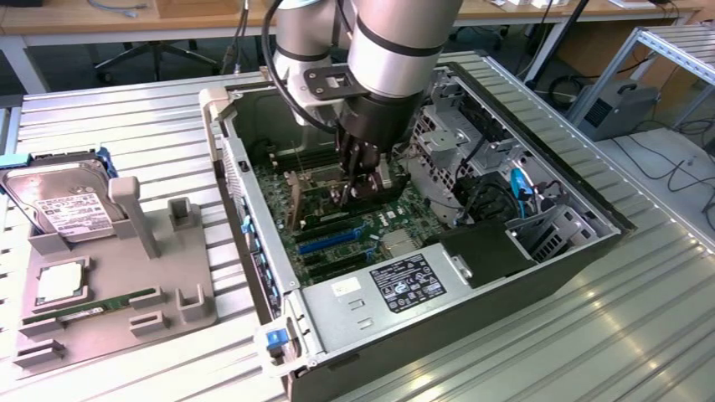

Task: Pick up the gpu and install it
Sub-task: 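Insert the gpu into the slot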

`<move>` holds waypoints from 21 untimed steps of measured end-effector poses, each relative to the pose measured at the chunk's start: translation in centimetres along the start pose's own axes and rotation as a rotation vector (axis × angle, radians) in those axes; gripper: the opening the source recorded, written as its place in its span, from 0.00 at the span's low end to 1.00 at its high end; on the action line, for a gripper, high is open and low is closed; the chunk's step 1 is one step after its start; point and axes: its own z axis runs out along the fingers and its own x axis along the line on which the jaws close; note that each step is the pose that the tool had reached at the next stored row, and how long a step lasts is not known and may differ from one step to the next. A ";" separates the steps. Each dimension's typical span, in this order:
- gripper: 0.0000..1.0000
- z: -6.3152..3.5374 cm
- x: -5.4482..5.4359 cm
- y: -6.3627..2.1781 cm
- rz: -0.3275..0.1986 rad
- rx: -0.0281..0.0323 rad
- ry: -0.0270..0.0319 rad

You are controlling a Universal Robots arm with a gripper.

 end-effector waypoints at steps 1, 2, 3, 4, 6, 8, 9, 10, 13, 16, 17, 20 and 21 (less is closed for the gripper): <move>0.27 0.04 0.0 0.00 0.000 0.0000 0.0000; 0.27 0.06 0.1 0.00 0.000 0.0000 0.0001; 0.27 0.08 0.1 0.00 0.000 0.0000 0.0001; 0.27 0.09 0.1 0.00 0.000 0.0000 0.0001; 0.27 0.12 0.1 0.00 0.000 0.0000 0.0000; 0.27 0.15 0.1 0.00 0.000 0.0000 0.0001; 0.27 0.17 0.1 0.00 0.000 0.0000 0.0000; 0.27 0.20 0.1 0.00 0.000 0.0000 0.0000; 0.27 0.26 0.2 0.00 0.000 0.0000 0.0000; 0.27 0.31 0.2 0.00 0.000 0.0000 0.0000; 0.27 0.37 0.2 0.01 0.000 0.0000 0.0000; 0.27 0.45 0.3 0.03 0.000 0.0000 0.0001; 0.27 0.48 0.3 0.03 0.000 0.0000 0.0000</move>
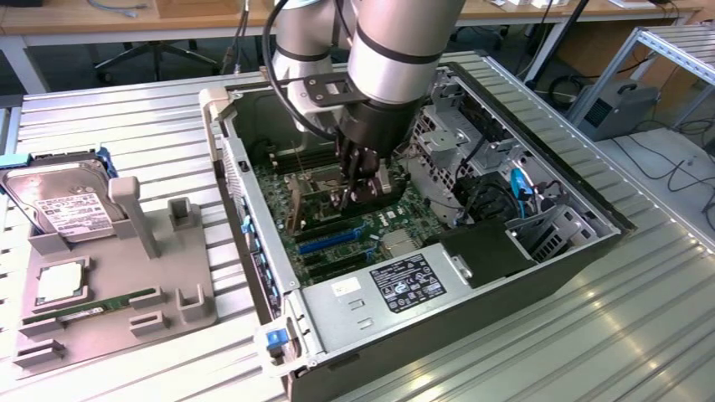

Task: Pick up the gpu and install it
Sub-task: 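Insert the gpu into the slot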

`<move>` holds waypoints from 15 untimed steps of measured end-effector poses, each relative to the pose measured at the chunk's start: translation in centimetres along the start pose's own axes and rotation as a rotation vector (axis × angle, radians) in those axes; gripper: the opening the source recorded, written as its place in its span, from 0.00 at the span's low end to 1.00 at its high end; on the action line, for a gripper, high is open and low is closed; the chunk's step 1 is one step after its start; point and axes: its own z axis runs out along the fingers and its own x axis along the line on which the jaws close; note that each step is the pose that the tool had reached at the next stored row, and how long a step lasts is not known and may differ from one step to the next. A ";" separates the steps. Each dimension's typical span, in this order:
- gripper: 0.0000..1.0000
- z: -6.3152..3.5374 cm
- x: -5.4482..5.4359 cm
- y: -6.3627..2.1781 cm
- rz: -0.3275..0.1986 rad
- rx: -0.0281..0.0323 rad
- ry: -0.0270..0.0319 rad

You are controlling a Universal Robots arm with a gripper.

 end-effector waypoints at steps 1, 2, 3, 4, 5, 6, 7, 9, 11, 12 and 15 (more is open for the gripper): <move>0.27 0.01 0.0 0.00 0.000 0.0000 0.0000; 0.27 0.03 0.0 0.01 0.000 0.0000 0.0000; 0.27 0.05 0.0 0.01 0.000 0.0000 0.0000; 0.27 0.07 0.0 0.01 0.000 0.0000 0.0000; 0.27 0.09 0.0 0.02 0.000 0.0000 0.0000; 0.27 0.11 0.0 0.03 0.000 0.0000 0.0000; 0.27 0.13 0.1 0.03 0.000 0.0000 0.0000; 0.27 0.17 0.1 0.03 0.000 0.0000 0.0000; 0.27 0.21 0.1 0.04 0.000 0.0000 0.0000; 0.27 0.23 0.1 0.04 0.000 0.0000 0.0000; 0.27 0.34 0.1 0.07 0.000 0.0000 0.0001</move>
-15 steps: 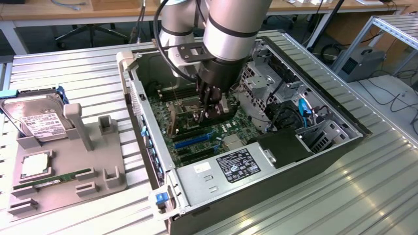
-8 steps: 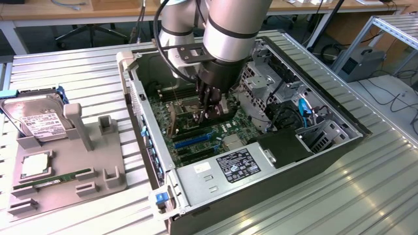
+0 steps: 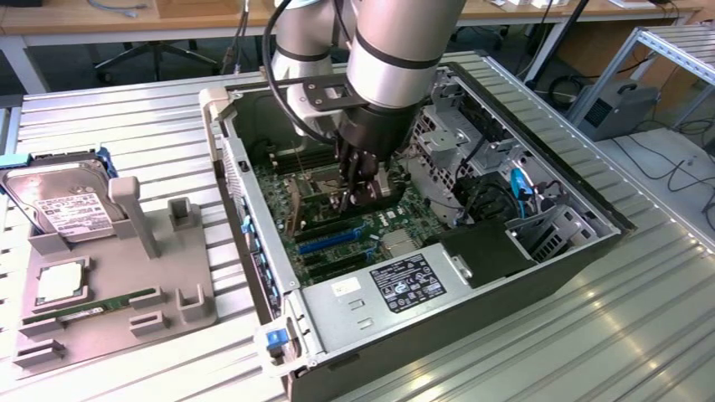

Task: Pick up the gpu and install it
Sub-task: 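Insert the gpu into the slot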

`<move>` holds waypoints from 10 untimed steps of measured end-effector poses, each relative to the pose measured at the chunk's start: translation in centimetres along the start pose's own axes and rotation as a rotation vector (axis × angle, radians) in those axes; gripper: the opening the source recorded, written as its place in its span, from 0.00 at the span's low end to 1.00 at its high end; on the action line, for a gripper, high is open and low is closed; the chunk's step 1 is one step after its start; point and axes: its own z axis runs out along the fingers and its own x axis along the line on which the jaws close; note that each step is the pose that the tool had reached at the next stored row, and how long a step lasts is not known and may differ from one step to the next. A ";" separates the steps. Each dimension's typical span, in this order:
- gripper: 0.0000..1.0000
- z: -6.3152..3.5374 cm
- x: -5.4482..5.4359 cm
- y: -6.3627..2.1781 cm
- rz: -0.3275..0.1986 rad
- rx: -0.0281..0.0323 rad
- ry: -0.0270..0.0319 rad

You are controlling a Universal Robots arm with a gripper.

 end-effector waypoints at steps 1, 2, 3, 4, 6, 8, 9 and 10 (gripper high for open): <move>0.27 0.02 0.0 0.00 0.000 0.0000 -0.0001; 0.27 0.03 0.0 0.01 0.000 0.0000 0.0000; 0.27 0.06 0.0 0.02 0.000 0.0000 0.0000; 0.27 0.08 0.0 0.03 0.000 0.0000 -0.0001; 0.27 0.11 0.0 0.04 0.000 0.0000 0.0000; 0.27 0.14 0.1 0.05 0.000 0.0000 0.0000; 0.27 0.16 0.1 0.06 0.000 0.0001 -0.0001; 0.27 0.17 0.1 0.07 0.000 0.0000 -0.0001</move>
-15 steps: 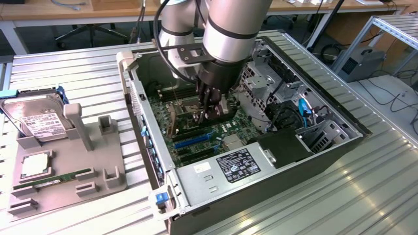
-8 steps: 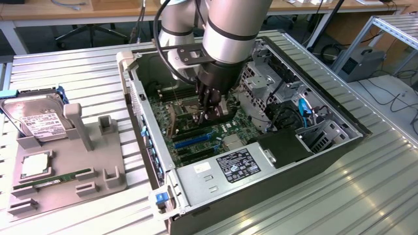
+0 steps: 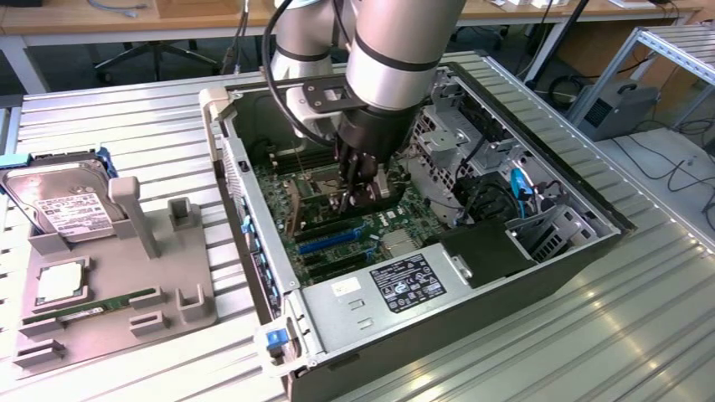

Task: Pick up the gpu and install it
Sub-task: 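Insert the gpu into the slot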

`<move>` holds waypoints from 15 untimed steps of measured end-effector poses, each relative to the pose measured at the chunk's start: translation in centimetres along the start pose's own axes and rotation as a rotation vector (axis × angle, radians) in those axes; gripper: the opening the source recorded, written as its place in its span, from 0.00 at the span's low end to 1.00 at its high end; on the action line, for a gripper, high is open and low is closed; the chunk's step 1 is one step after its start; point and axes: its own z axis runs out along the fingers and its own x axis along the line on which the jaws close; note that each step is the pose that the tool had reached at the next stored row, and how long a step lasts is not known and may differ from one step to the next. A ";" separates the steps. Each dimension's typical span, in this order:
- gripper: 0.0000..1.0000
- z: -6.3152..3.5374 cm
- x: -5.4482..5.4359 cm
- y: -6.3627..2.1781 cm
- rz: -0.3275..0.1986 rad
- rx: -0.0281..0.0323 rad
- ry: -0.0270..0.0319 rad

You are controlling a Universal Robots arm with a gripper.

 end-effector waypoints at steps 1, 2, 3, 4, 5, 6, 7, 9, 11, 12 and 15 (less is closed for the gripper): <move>0.27 0.01 0.0 0.00 0.000 0.0000 0.0000; 0.27 0.03 0.0 0.01 0.000 0.0000 0.0000; 0.27 0.05 0.0 0.02 0.000 0.0000 0.0000; 0.27 0.07 0.0 0.03 0.000 0.0000 0.0000; 0.27 0.08 0.0 0.04 0.000 0.0000 0.0000; 0.27 0.10 0.0 0.04 0.000 0.0000 0.0000; 0.27 0.11 0.0 0.05 0.000 0.0000 0.0000; 0.27 0.14 0.1 0.07 0.000 0.0000 0.0000; 0.27 0.20 0.1 0.08 0.000 0.0000 -0.0001; 0.27 0.26 0.1 0.10 0.000 0.0000 0.0001; 0.27 0.31 0.1 0.11 0.000 0.0000 -0.0001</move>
